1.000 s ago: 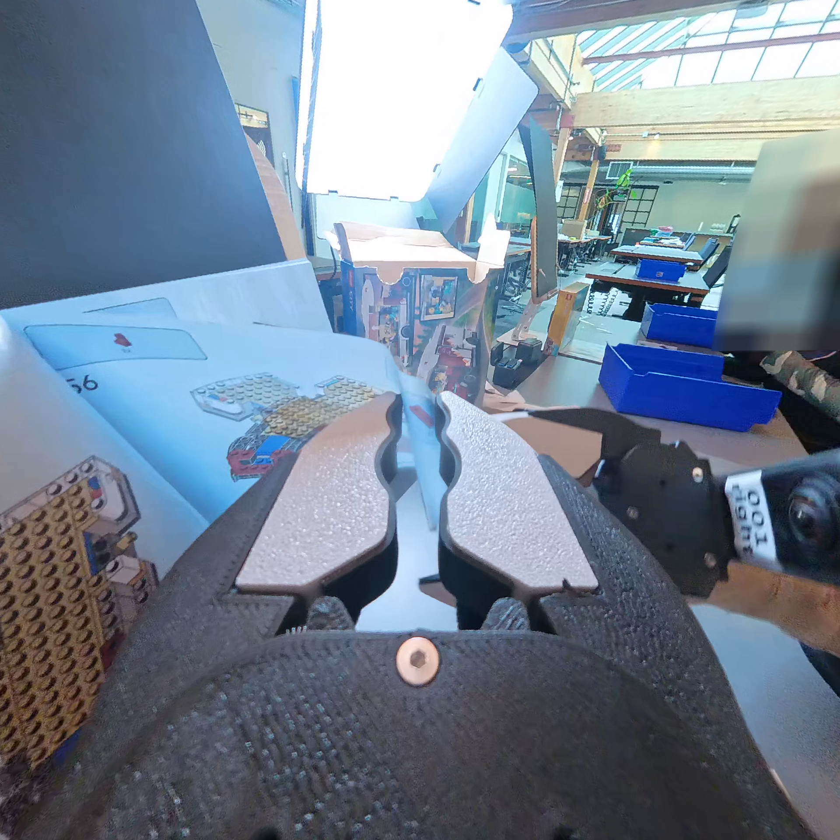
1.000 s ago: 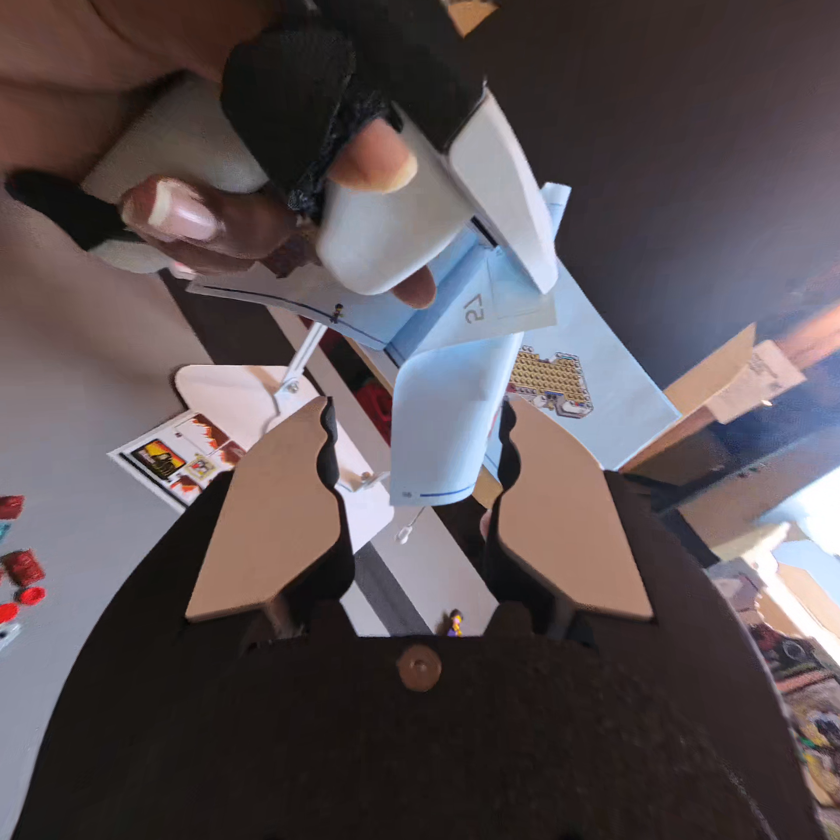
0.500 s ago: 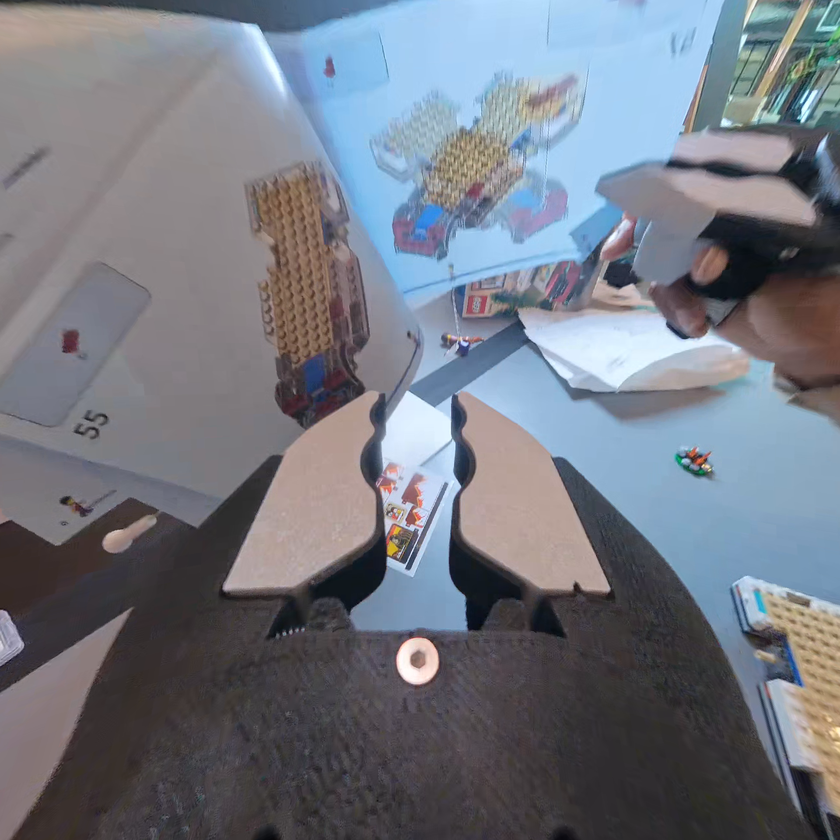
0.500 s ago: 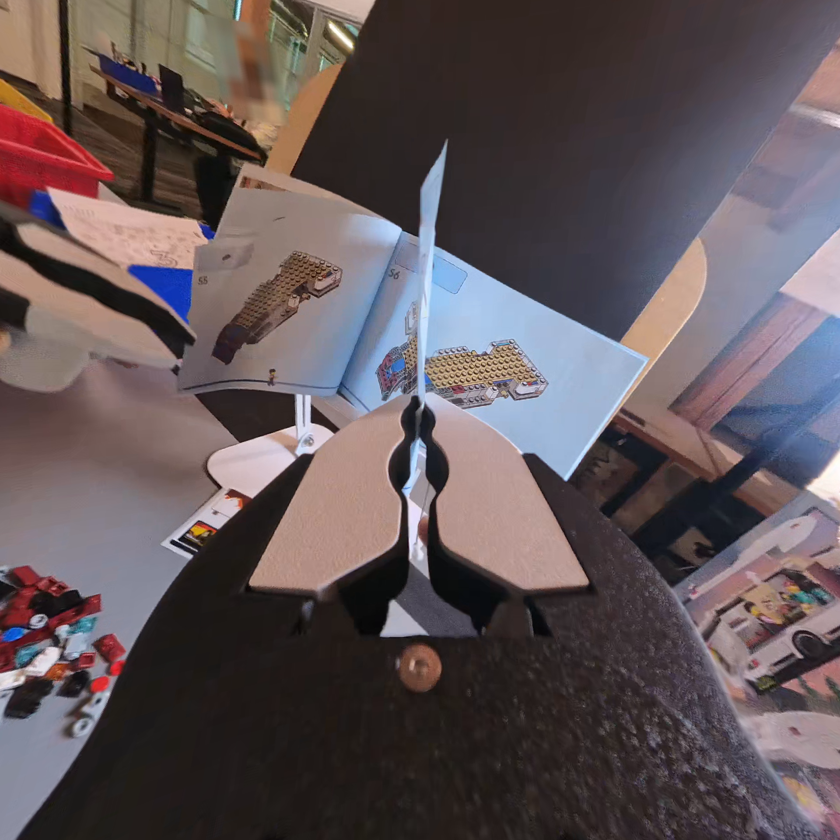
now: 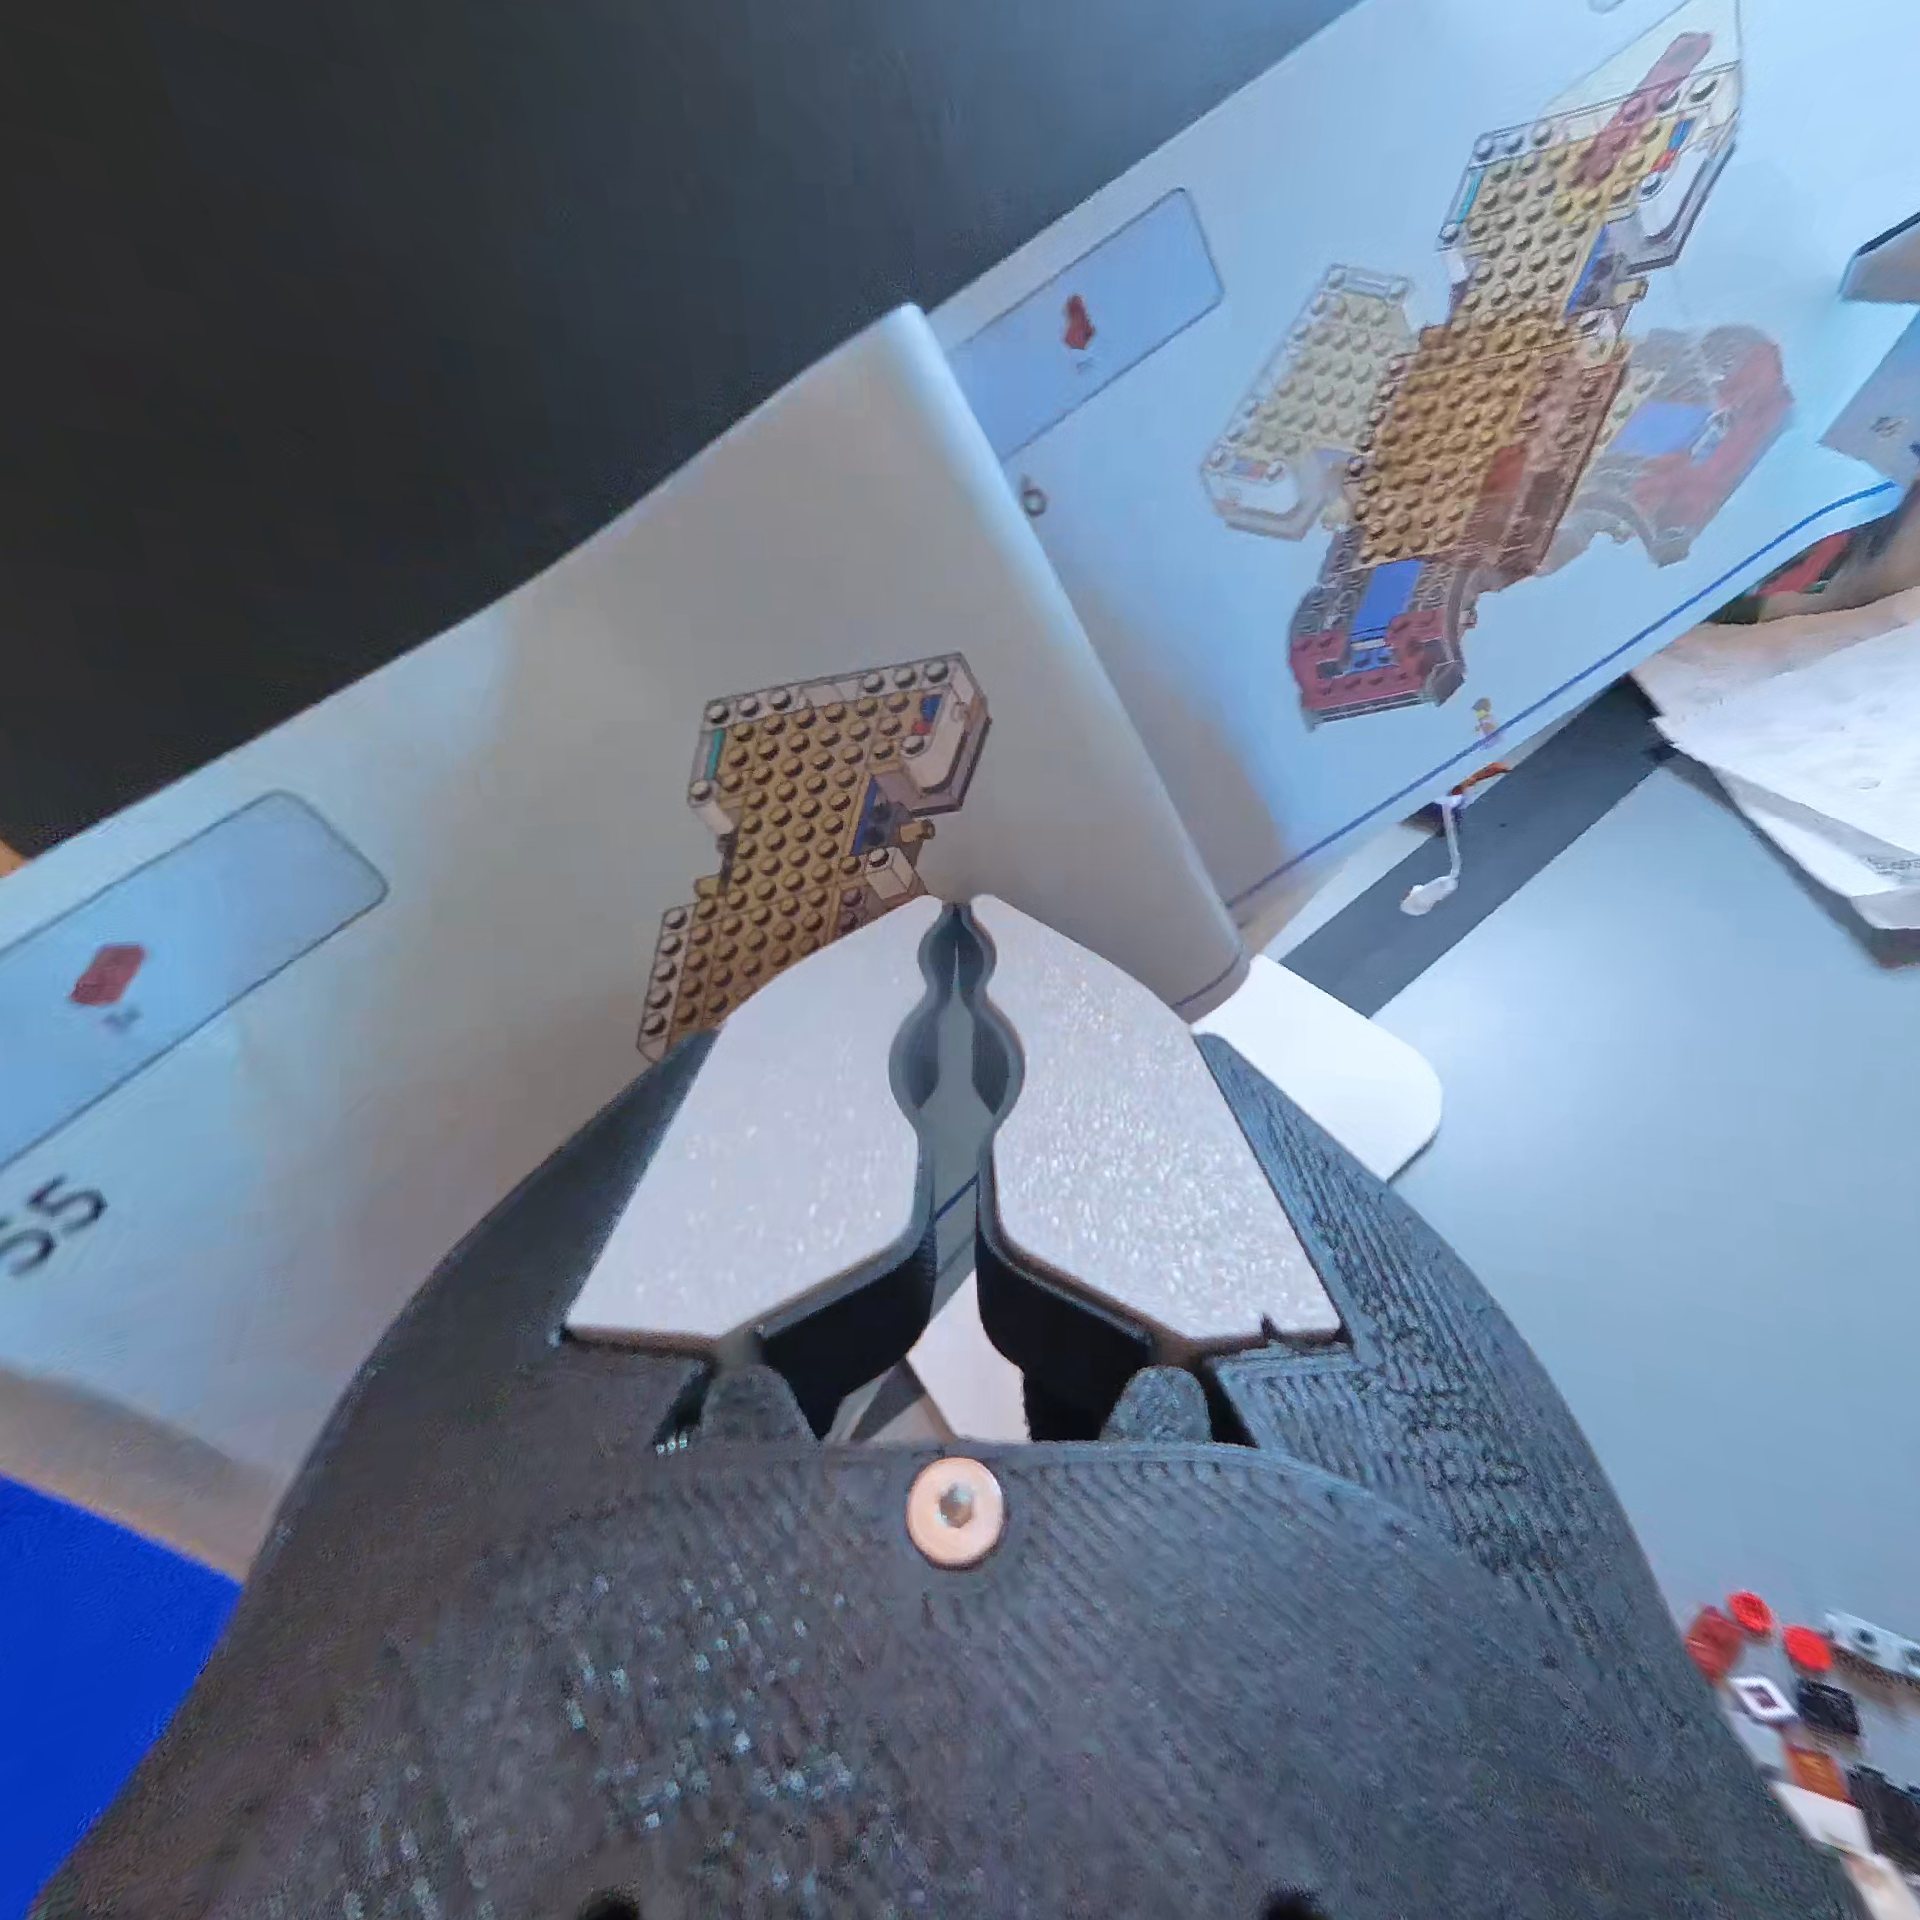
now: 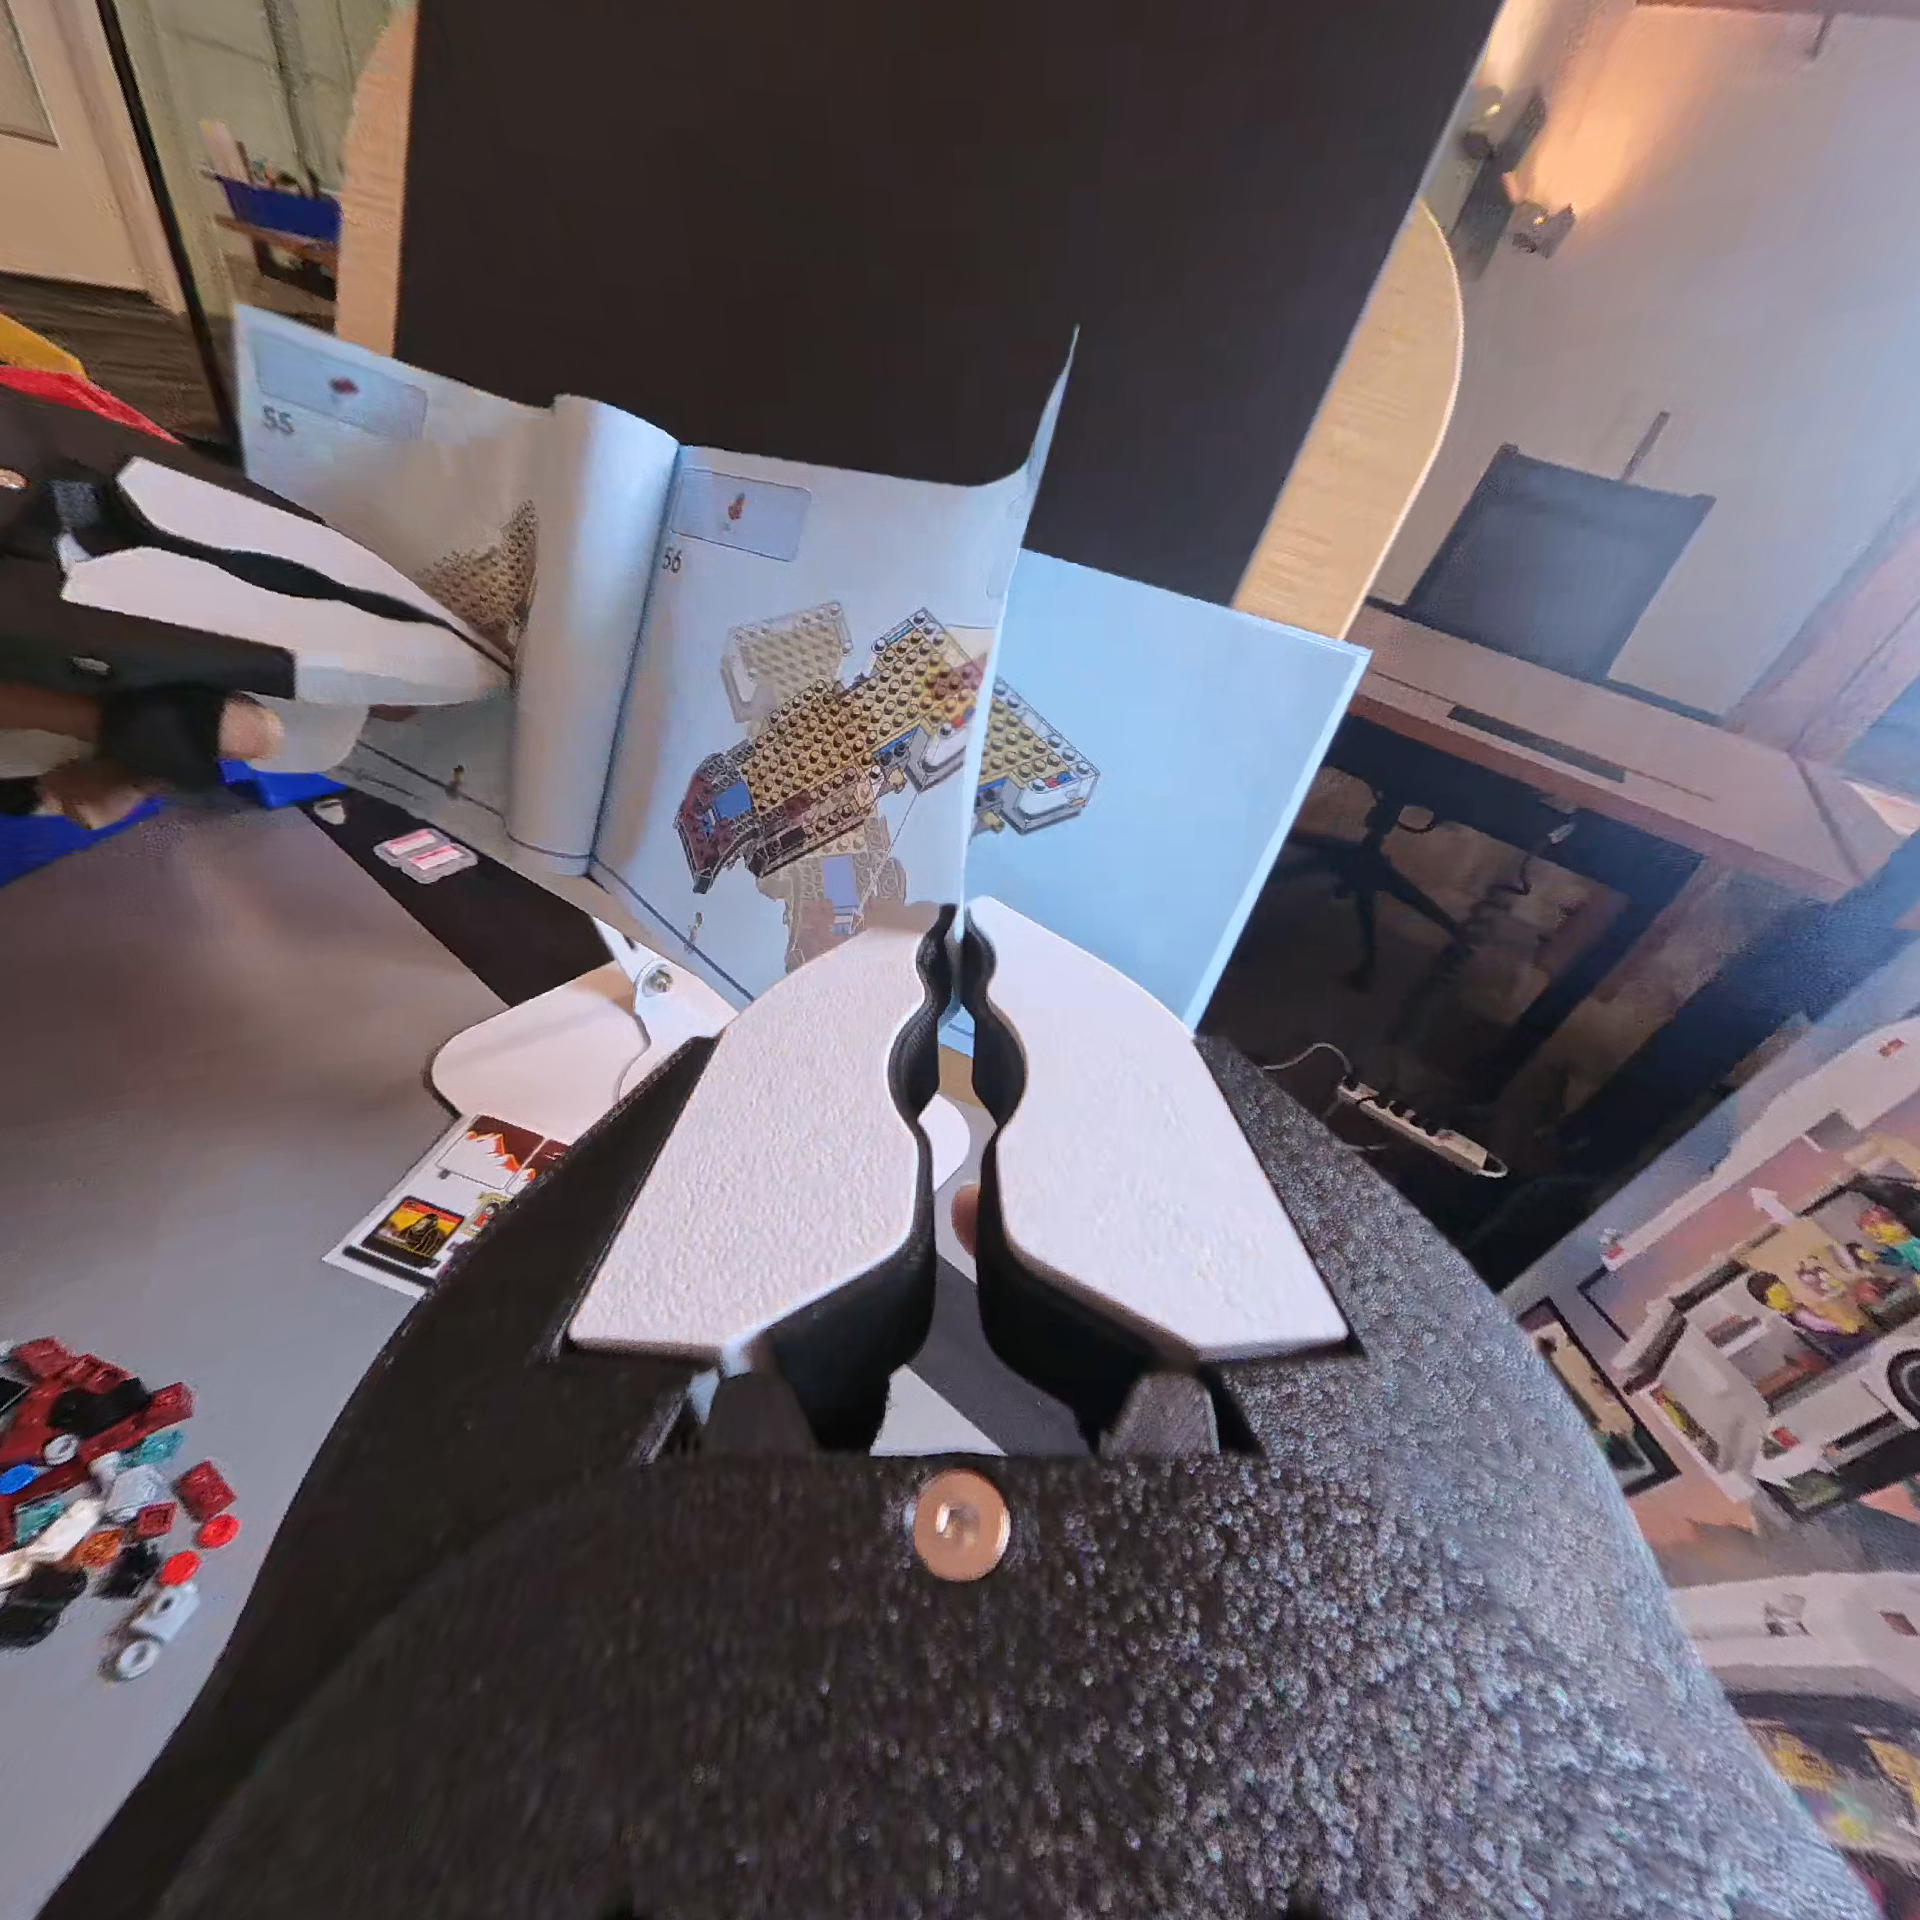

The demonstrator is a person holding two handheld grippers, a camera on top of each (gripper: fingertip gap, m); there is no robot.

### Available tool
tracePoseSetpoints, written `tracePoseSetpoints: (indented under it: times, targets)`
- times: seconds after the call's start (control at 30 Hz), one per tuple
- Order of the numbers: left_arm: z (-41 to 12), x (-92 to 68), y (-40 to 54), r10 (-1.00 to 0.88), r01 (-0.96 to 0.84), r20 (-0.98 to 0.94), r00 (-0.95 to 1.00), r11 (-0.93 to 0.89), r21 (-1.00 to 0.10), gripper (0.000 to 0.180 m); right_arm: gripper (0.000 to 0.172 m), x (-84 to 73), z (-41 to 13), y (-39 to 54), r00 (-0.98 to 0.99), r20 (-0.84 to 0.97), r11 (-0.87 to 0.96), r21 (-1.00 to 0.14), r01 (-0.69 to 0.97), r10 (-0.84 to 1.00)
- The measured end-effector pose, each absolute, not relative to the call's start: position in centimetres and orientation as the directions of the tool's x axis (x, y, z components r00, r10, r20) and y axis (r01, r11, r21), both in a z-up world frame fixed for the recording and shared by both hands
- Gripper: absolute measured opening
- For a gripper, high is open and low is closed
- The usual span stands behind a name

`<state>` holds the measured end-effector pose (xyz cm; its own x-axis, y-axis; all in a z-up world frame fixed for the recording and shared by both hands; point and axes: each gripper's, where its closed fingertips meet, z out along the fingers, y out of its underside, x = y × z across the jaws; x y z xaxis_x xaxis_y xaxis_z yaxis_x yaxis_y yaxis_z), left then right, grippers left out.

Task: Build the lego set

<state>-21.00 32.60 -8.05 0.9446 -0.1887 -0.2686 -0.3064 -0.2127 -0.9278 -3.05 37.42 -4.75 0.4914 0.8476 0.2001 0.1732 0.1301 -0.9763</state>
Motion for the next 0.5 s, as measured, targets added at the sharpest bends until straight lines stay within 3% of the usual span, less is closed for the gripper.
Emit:
tracePoseSetpoints:
  times: [0.33,0.5]
  targets:
    - [-6.7,-21.9,33.6,-0.103,-0.605,-0.597,0.796,-0.118,-0.787,0.000,0.000,-0.9,-6.1,39.7,0.532,0.155,0.108,-0.987,0.118,0.832]
    - [-9.2,-21.9,30.4,-0.155,-0.583,-0.564,0.811,-0.146,-0.799,0.001,0.000,-1.1,-6.2,38.4,0.498,0.211,0.155,-0.976,0.152,0.841]
